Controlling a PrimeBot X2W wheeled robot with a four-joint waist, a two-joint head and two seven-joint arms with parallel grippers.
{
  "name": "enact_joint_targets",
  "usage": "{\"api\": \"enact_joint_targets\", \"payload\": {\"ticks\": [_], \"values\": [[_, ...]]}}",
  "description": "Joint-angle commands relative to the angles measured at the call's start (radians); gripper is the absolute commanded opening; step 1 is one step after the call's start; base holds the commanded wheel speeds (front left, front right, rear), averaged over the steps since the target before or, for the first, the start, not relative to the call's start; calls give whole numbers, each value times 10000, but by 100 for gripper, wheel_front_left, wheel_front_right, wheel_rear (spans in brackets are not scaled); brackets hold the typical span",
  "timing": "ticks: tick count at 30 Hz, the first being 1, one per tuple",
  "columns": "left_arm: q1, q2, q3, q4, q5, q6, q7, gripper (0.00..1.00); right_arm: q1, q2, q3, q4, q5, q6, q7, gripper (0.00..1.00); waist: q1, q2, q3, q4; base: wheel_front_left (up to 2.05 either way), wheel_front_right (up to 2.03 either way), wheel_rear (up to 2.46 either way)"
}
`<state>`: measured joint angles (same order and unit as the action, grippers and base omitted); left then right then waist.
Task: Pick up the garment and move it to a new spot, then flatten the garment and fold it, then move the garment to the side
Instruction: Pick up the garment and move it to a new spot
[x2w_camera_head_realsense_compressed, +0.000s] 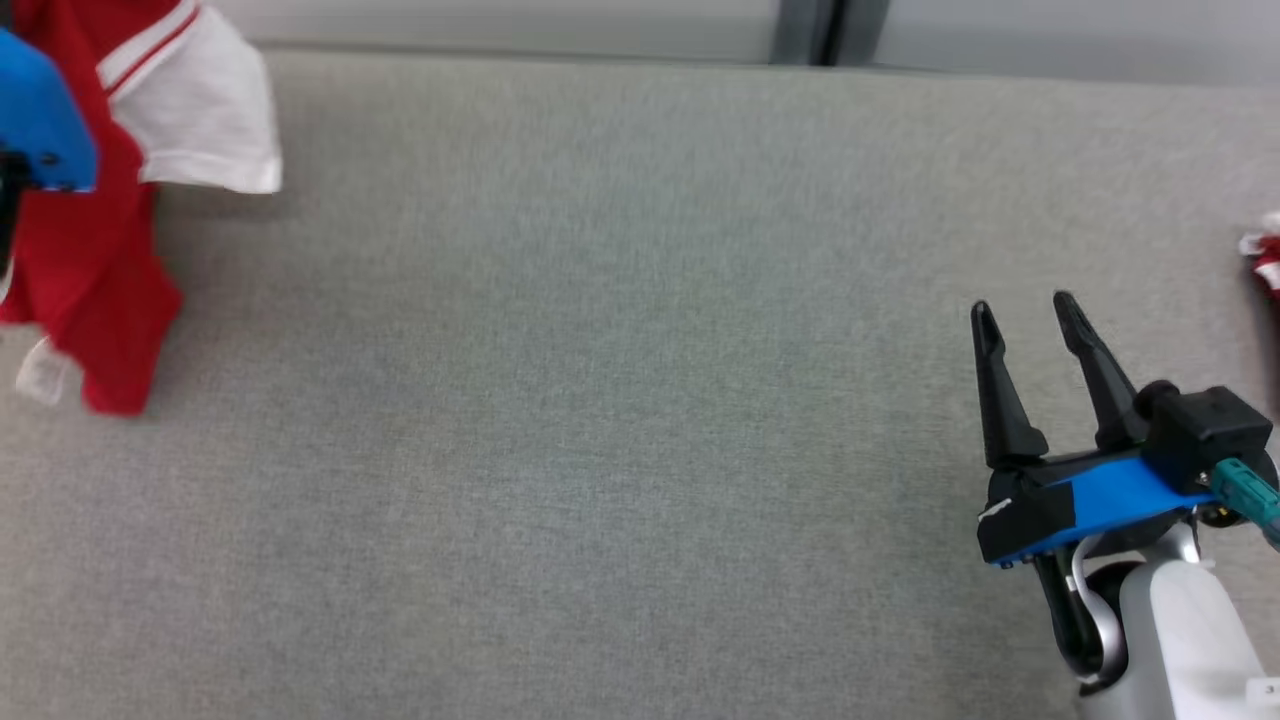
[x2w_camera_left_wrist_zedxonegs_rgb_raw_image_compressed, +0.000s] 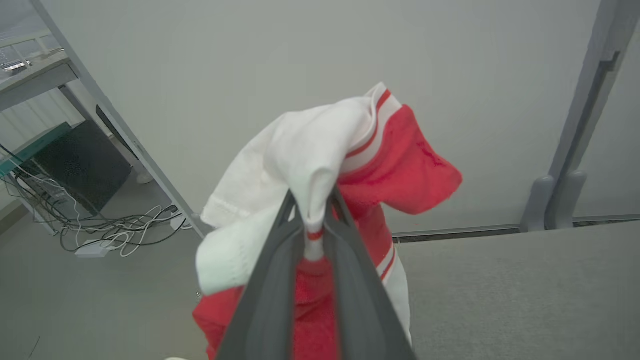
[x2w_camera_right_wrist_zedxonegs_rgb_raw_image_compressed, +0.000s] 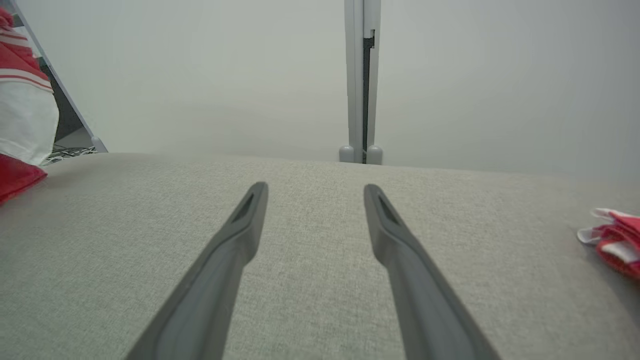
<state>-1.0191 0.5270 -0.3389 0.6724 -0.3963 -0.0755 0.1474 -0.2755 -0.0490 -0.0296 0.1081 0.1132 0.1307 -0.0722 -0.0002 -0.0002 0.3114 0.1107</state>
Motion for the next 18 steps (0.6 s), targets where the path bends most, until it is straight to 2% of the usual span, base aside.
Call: {"api": "enact_joint_targets", "payload": {"ticks": [1, 6, 11, 16, 18], "values": [[-220, -151, -97, -168, -49, -90, -44, 0, 211, -36, -22, 157, 148, 2, -139, 100, 2, 2, -646, -491, 0, 0, 0], [-615, -1136, -328, -934, -716, -362, 103, 0, 600, -36, -262, 685, 416, 2, -474, 100, 2, 2, -1513, -955, 0, 0, 0], [-773, -2466, -417, -1691, -1842, -477, 218, 0, 929, -33, -401, 1031, 643, 2, -696, 100, 2, 2, -1834, -1482, 0, 0, 0], [-237, -3863, -231, -2008, -2939, -315, 169, 0, 1115, -29, -494, 1247, 771, 2, -856, 100, 2, 2, -1683, -1854, 0, 0, 0], [222, -4185, -275, -1971, -3199, -193, 25, 0, 1137, -29, -459, 1329, 835, 2, -915, 100, 2, 2, -1548, -1948, 0, 0, 0]]}}
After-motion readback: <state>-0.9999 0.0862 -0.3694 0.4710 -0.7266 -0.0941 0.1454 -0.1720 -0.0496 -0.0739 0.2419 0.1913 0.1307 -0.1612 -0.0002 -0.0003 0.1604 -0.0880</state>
